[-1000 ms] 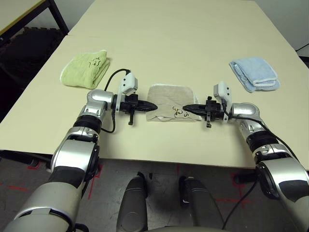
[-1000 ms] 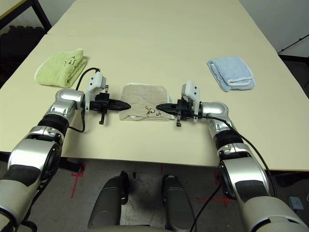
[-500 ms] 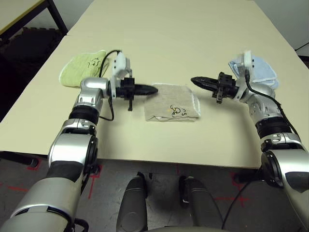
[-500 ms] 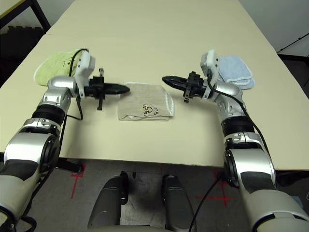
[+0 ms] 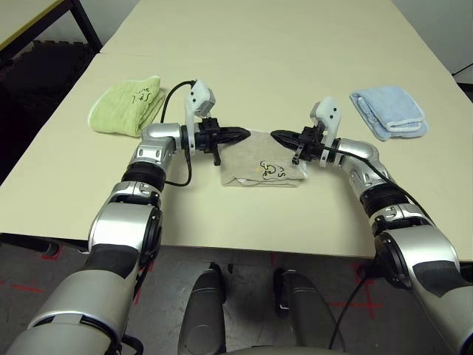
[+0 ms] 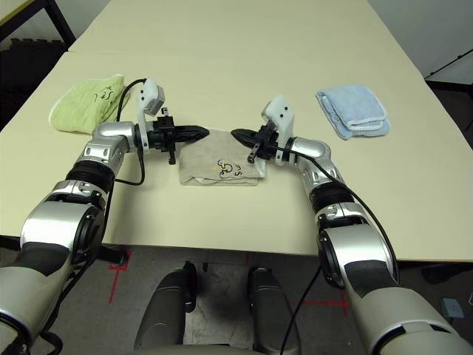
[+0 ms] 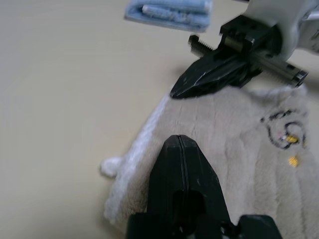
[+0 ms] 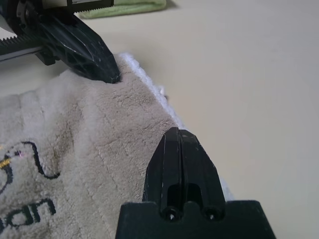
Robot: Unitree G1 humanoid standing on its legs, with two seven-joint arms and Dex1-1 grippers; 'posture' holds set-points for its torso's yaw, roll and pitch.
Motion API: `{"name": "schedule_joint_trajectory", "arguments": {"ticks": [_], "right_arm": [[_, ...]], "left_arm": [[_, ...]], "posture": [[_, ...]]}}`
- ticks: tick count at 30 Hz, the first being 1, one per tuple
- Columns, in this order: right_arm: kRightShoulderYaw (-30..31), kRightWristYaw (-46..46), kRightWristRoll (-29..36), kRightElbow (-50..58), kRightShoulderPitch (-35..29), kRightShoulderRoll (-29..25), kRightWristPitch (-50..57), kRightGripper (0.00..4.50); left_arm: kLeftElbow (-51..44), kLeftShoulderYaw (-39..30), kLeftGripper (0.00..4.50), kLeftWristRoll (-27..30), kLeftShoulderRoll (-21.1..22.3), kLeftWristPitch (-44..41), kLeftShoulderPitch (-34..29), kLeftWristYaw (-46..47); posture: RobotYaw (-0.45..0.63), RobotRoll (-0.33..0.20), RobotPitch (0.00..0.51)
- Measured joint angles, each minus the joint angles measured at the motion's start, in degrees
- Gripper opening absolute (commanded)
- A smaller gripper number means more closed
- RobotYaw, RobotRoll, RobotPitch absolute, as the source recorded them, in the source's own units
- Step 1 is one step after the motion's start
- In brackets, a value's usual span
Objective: Fold the towel and set it aside.
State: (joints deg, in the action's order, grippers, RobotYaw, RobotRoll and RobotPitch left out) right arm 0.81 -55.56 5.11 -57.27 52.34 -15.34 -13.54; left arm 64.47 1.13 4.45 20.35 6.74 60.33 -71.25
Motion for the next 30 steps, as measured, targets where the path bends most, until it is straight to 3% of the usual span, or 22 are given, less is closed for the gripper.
{"name": "schedule_joint_trajectory", "arguments": {"ticks": [8, 17, 25, 30], "right_arm": [[2.14, 3.33, -3.68, -3.91, 0.35, -0.03, -1.81, 0.00], [1.63, 1.17, -3.38, -4.48, -0.07, -1.48, -3.98, 0.00], [-7.43, -13.32, 9.43, -0.67, -1.30, -2.73, -0.85, 0.00], [-9.33, -20.67, 14.04, 4.54, -0.69, -5.62, 1.68, 0.00]], "left_arm": [[3.21, 0.06, 0.01, -2.43, -0.05, 1.98, -1.09, 7.48], [3.43, 0.05, 0.01, -2.50, -0.17, 2.14, -1.46, 8.07], [2.73, -1.35, 0.01, -0.75, 1.57, 2.14, -0.67, 0.12], [-6.29, -2.78, 0.01, 4.21, 3.39, -0.09, -0.26, -11.74]], "posture": [[0.02, 0.000, 0.174], [0.01, 0.000, 0.168], [0.02, 0.000, 0.167], [0.03, 0.000, 0.168]]}}
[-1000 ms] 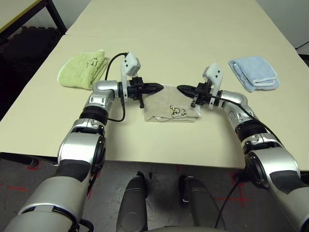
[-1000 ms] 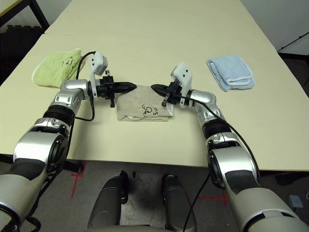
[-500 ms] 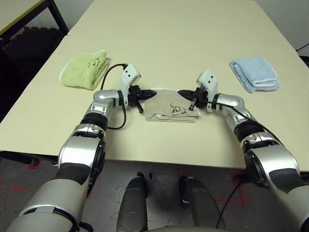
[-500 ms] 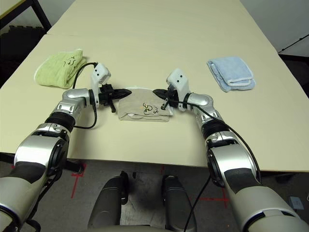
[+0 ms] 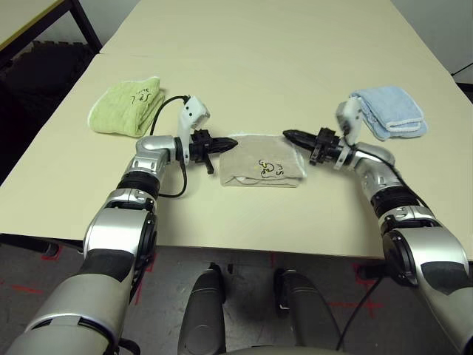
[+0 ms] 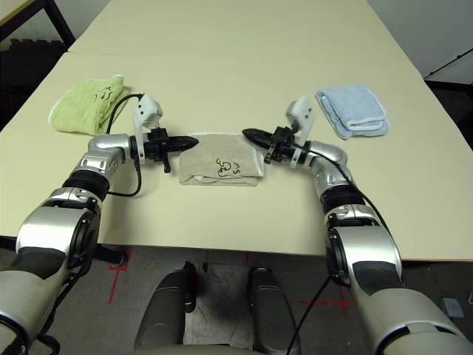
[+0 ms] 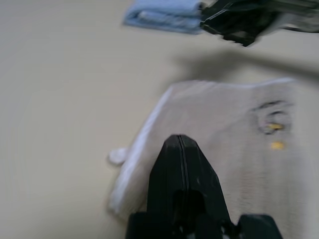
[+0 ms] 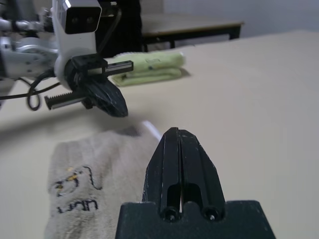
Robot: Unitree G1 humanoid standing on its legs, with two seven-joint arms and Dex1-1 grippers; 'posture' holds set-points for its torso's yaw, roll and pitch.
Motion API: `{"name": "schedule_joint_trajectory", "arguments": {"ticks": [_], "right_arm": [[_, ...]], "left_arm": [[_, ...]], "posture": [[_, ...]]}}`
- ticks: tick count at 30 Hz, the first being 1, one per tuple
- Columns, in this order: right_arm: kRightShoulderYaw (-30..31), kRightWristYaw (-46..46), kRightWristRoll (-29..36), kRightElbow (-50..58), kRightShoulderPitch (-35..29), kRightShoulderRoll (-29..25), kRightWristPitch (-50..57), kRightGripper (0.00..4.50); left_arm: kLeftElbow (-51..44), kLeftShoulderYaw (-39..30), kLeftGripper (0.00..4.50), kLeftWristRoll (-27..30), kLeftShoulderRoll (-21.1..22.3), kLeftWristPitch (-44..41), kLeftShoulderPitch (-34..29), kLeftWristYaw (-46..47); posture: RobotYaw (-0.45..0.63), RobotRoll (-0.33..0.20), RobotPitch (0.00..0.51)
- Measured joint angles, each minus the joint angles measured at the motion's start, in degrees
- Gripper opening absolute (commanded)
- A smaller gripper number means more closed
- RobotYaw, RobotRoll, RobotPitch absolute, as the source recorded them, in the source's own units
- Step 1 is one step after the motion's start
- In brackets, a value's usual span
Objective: Fold the towel and set it aside.
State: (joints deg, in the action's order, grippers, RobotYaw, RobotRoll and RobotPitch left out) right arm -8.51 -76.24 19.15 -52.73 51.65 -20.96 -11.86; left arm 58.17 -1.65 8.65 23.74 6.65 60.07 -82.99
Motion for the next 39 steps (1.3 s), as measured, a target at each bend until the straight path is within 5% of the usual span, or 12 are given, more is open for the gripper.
{"name": "schedule_joint_trajectory", "arguments": {"ticks": [12, 22, 24, 31, 35, 36, 39], "right_arm": [[6.11, -15.47, -0.30, 7.21, -6.53, -11.78, 3.23, 0.00], [7.84, -15.82, -0.24, 9.51, -10.09, -16.10, 2.87, 0.00], [7.83, -15.44, -0.16, 10.02, -10.33, -15.99, 3.11, 0.00], [7.64, -13.40, 0.71, 12.58, -11.09, -15.81, 8.40, 2.53], [4.99, -8.76, 5.05, 14.94, -11.30, -16.35, 25.42, 3.99], [4.68, -7.91, 5.97, 16.05, -11.31, -16.66, 30.03, 4.39], [3.76, -4.27, 8.88, 19.68, -11.36, -17.53, 45.03, 4.47]], "left_arm": [[-25.96, 2.27, 0.01, 5.86, 8.46, -8.50, -13.39, -8.97], [-24.88, 4.02, 0.01, 6.30, 12.43, -3.57, -16.68, -9.00], [-23.87, 4.02, 0.38, 6.35, 12.28, -2.32, -16.68, -8.92], [-23.20, 3.71, 2.82, 7.55, 10.85, -0.09, -16.38, -8.22], [-23.28, 2.77, 4.35, 8.76, 10.13, 0.18, -15.74, -8.61], [-23.27, 2.78, 4.50, 9.00, 10.15, 0.55, -15.70, -8.63], [-23.28, 3.39, 4.50, 9.66, 10.28, 1.76, -15.70, -8.92]], "posture": [[0.04, 0.000, 0.170], [0.02, 0.000, 0.169], [0.02, 0.000, 0.168], [0.02, 0.000, 0.171], [0.02, 0.000, 0.173], [0.02, 0.000, 0.174], [0.01, 0.000, 0.174]]}}
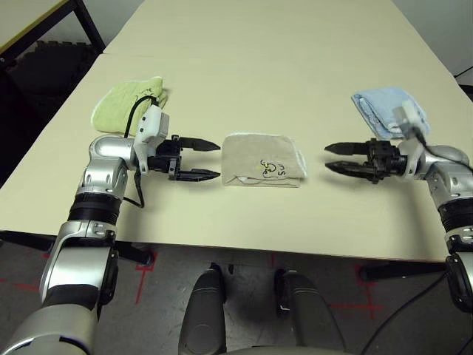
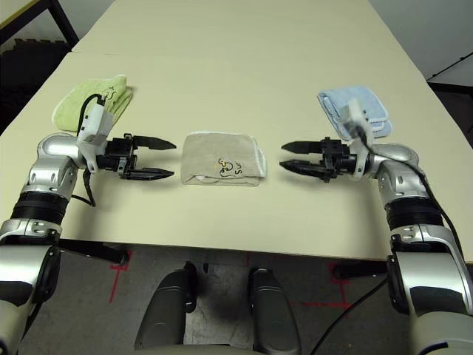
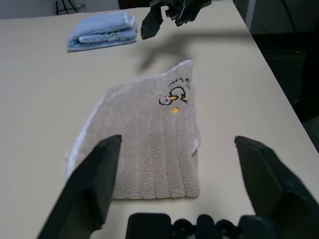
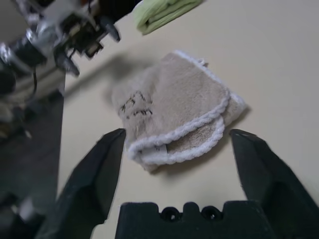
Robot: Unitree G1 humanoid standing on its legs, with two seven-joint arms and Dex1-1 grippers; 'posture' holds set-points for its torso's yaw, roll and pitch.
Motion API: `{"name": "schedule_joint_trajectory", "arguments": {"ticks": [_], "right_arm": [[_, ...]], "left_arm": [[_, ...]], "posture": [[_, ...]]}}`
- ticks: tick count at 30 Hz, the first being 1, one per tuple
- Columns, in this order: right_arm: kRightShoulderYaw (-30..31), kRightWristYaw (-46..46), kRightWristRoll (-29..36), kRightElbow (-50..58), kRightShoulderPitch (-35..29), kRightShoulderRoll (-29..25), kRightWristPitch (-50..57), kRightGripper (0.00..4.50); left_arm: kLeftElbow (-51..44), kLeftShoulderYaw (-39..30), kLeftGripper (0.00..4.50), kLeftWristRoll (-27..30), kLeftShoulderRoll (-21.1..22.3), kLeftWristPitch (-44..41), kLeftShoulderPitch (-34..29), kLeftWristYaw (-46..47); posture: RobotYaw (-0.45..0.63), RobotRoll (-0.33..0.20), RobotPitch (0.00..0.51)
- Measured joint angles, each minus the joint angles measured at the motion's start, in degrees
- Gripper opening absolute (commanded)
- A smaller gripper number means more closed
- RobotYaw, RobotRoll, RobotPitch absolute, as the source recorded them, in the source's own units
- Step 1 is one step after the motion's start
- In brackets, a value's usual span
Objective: Fold the towel and set it aside.
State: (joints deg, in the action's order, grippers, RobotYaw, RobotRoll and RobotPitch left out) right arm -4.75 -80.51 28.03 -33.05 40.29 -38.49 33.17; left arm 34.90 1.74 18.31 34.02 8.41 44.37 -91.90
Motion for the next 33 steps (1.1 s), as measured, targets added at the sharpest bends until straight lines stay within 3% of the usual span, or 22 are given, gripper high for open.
{"name": "schedule_joint_trajectory", "arguments": {"ticks": [3, 8, 14, 24, 33], "right_arm": [[-0.04, 2.65, 2.26, 2.75, 0.00, -1.73, 13.63, 4.47], [1.26, 6.06, 3.33, 6.19, -0.07, -3.38, 27.60, 4.47], [-1.25, 12.83, 6.52, 5.68, 0.96, 0.55, 39.41, 4.47], [-5.79, 23.72, 8.47, 4.65, 1.24, 10.01, 44.87, 4.47], [-7.79, 30.00, 8.39, 1.84, 4.43, 16.45, 42.74, 4.47]], "left_arm": [[0.00, 1.09, 4.50, 0.70, 0.35, 0.42, 0.00, -0.06], [-0.07, 1.93, 4.50, 1.62, 0.75, 0.52, 0.00, -0.07], [-1.26, 2.68, 4.50, 2.44, 0.76, 0.39, -0.02, -0.07], [-3.32, 2.80, 4.50, 2.84, 0.81, -0.92, -0.21, -0.07], [-5.56, 2.78, 4.50, 2.84, 0.95, -2.46, -0.92, -0.07]], "posture": [[0.01, 0.000, 0.174], [0.02, 0.000, 0.178], [0.04, 0.000, 0.181], [0.05, 0.000, 0.183], [0.06, 0.000, 0.181]]}}
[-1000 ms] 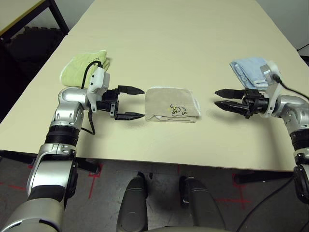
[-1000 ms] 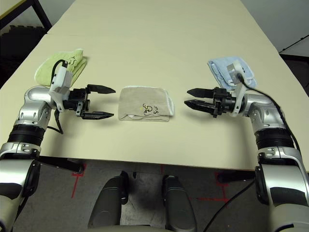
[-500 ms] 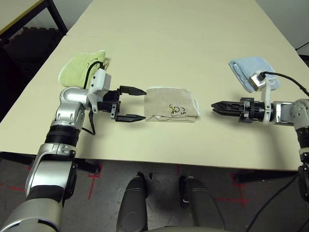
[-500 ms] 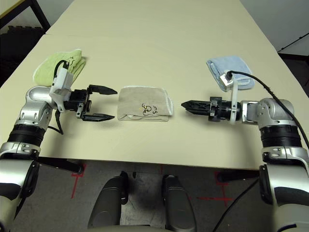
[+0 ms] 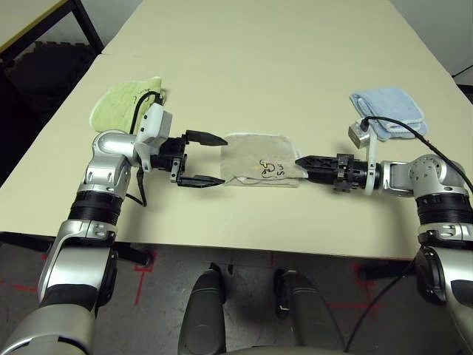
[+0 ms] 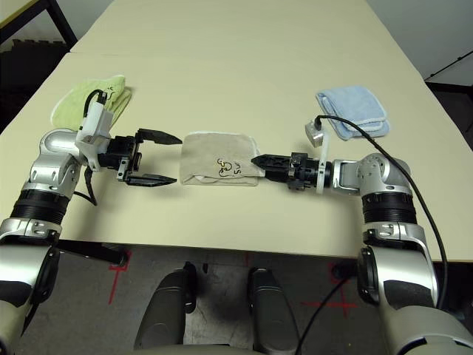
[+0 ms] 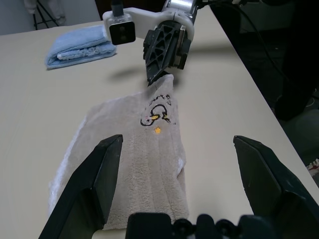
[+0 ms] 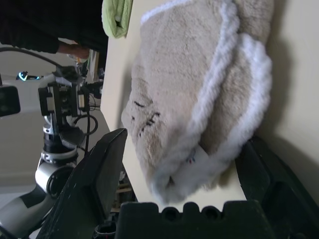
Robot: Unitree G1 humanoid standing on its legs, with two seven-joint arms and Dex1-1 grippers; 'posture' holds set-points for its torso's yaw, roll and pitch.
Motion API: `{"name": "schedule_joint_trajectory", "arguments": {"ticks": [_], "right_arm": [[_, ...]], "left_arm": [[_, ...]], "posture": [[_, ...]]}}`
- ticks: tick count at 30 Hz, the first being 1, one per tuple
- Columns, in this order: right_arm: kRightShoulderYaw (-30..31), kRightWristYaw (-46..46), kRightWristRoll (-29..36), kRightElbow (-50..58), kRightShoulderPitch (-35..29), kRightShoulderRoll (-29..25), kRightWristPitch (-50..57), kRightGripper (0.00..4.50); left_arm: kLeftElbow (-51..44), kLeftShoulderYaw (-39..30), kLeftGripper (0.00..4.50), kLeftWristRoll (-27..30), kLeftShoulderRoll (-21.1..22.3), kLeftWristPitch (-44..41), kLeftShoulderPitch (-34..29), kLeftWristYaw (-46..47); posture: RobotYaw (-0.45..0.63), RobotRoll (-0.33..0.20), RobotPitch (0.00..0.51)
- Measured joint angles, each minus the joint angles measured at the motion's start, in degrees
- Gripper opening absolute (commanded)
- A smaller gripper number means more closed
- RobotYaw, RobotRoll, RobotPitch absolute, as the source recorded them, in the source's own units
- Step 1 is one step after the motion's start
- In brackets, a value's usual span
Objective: Fold the towel and set it aside.
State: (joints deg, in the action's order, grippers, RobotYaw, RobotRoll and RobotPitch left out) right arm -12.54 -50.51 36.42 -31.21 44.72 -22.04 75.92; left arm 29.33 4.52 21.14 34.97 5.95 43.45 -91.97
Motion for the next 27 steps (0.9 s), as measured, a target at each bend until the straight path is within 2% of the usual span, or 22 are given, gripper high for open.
{"name": "schedule_joint_trajectory", "arguments": {"ticks": [9, 12, 22, 23, 27], "right_arm": [[-0.57, 3.02, -0.06, -3.95, 3.46, 4.32, -2.85, 4.47], [-0.59, 3.47, -0.07, -4.21, 3.43, 4.61, -3.46, 3.89], [-1.85, 4.41, 1.63, -3.50, 2.35, 4.82, -2.61, 0.26], [-1.99, 4.46, 1.91, -3.03, 2.32, 4.83, -2.53, 0.02], [-3.80, 5.59, 2.94, -2.53, 1.73, 5.21, -2.36, 0.02]], "left_arm": [[-1.72, -0.08, 4.50, 0.00, 0.05, -0.89, -1.38, 0.00], [-1.78, -0.08, 4.50, -0.02, 0.05, -1.08, -1.46, 0.00], [-1.83, -0.07, 4.50, -0.08, 0.10, -1.17, -1.48, 0.00], [-1.83, -0.06, 4.50, -0.08, 0.10, -1.17, -1.48, 0.00], [-1.82, -0.05, 4.50, -0.18, 0.10, -1.13, -1.49, 0.00]], "posture": [[0.07, 0.000, 0.175], [0.07, 0.000, 0.173], [0.05, 0.000, 0.171], [0.05, 0.000, 0.170], [0.05, 0.000, 0.166]]}}
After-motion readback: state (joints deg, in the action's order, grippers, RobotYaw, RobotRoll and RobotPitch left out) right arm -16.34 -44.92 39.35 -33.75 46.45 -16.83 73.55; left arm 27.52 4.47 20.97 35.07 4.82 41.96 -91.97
